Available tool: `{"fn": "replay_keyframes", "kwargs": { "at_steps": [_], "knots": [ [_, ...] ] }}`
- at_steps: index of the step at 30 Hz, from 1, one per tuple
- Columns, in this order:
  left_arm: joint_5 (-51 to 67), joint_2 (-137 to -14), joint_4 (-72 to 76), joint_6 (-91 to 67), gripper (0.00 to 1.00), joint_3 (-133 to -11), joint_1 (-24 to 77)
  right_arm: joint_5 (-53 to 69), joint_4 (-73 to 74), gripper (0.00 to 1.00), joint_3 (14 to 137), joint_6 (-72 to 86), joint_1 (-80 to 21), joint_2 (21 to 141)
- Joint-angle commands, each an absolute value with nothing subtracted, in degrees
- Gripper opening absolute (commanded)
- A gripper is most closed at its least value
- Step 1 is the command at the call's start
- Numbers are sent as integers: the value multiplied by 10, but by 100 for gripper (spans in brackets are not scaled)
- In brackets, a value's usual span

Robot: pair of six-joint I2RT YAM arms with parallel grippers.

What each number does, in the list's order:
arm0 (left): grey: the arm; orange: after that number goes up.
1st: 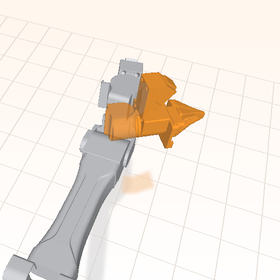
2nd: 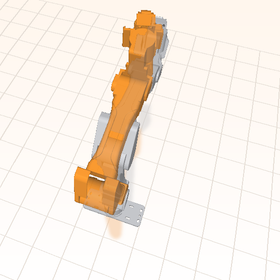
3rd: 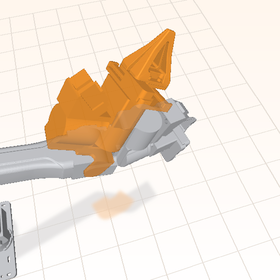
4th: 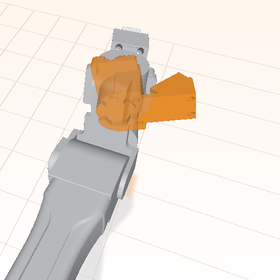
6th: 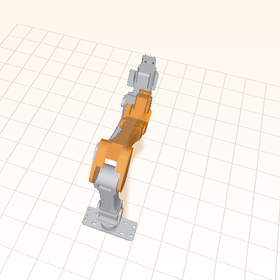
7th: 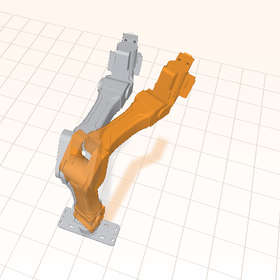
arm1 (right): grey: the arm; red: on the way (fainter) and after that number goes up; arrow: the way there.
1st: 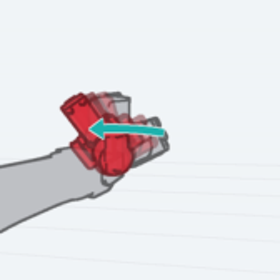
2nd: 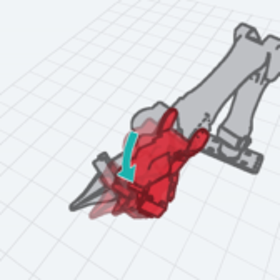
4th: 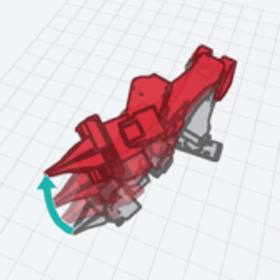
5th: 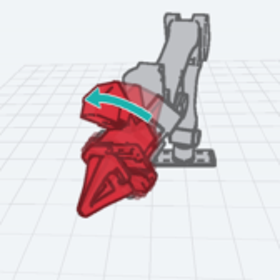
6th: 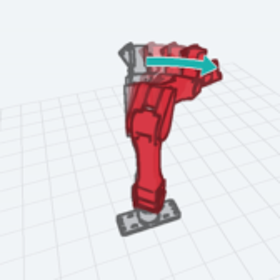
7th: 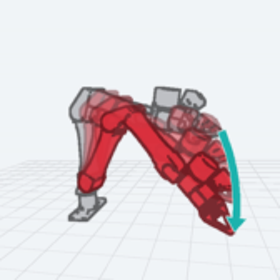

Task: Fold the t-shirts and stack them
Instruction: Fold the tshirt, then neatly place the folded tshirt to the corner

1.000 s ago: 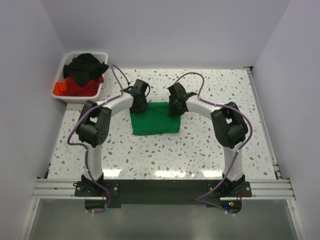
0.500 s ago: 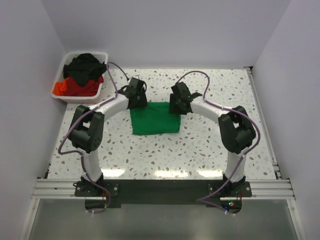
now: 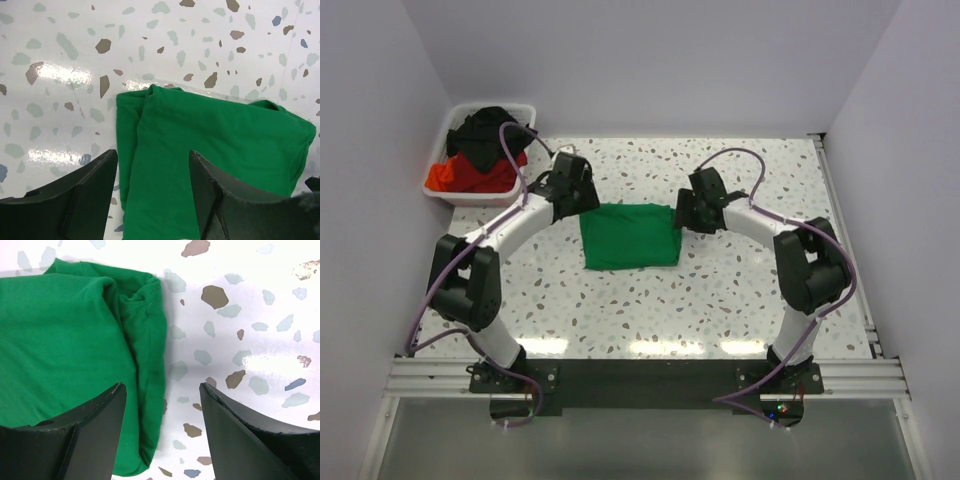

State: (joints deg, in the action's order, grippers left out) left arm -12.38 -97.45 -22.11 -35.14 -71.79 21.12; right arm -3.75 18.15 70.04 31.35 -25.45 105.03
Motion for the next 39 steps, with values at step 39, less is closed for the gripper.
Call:
{"fn": "replay_keyframes", "kwargs": {
  "at_steps": [39],
  "knots": [
    [-61,-826,-223,-345,76,-602,134,140,-36,60,613,346,-247,1111]
  ]
}}
